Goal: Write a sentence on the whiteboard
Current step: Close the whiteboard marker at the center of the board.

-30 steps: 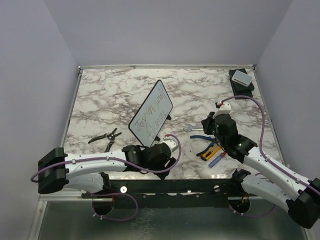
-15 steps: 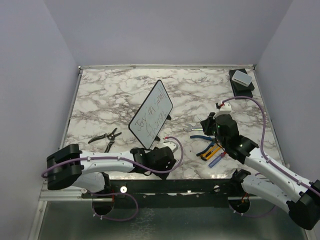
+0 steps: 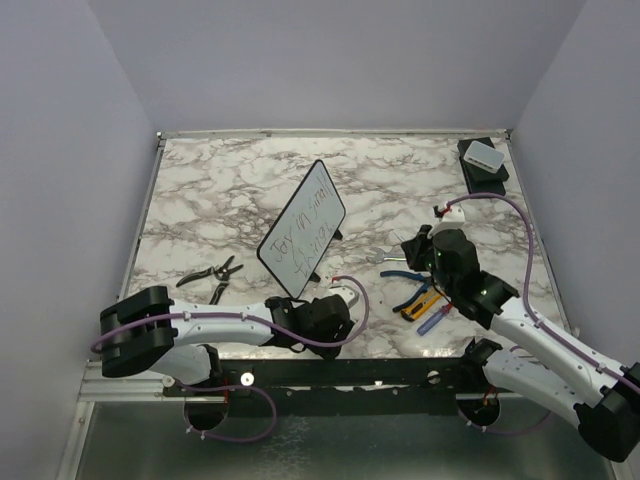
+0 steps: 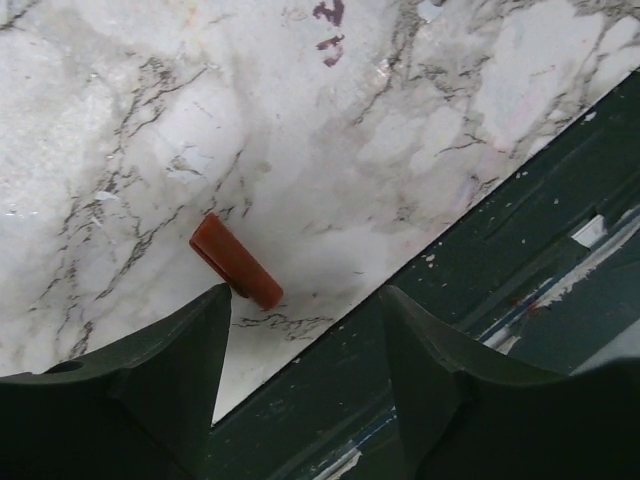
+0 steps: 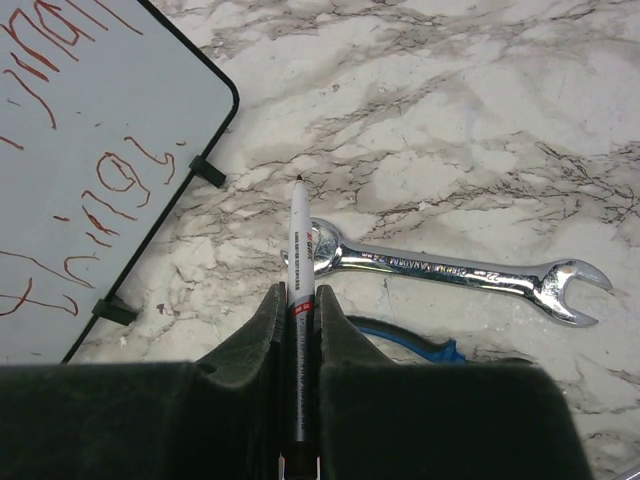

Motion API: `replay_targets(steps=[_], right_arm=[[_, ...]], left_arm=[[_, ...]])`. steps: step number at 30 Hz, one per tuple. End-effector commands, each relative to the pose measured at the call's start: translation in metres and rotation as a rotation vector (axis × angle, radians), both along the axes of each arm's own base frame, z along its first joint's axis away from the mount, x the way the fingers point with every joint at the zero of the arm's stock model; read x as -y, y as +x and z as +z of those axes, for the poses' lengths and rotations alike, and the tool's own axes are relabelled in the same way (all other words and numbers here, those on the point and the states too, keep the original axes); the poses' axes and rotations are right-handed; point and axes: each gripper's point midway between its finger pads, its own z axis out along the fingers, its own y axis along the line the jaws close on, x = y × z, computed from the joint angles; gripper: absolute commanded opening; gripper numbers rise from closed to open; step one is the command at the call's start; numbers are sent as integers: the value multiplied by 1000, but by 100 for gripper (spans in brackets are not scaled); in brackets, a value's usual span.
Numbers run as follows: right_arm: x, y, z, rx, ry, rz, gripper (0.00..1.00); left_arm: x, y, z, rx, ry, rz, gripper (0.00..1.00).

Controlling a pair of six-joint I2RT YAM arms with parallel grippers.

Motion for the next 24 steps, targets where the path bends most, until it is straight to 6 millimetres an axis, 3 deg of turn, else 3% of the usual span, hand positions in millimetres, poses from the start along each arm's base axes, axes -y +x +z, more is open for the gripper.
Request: replay_targets(steps=[1, 3, 6, 15, 20, 24], right_arm=[[4, -3, 4, 4, 13, -12, 1], [6, -3, 5, 7, 6, -18, 1], [8, -4, 5, 8, 2, -21, 1], [10, -7, 9, 17, 10, -24, 1], [12, -9, 11, 27, 24, -27, 1], [11, -11, 12, 28, 24, -14, 0]], left_arm=[[18, -16, 4, -79, -71, -56, 62], [28, -23, 9, -113, -119, -78, 62], [43, -17, 17, -84, -190, -81, 63], [59, 7, 3, 19, -170, -78, 63], [69, 19, 32, 105, -250, -80, 63], [55, 25, 52, 168, -245, -123, 65]])
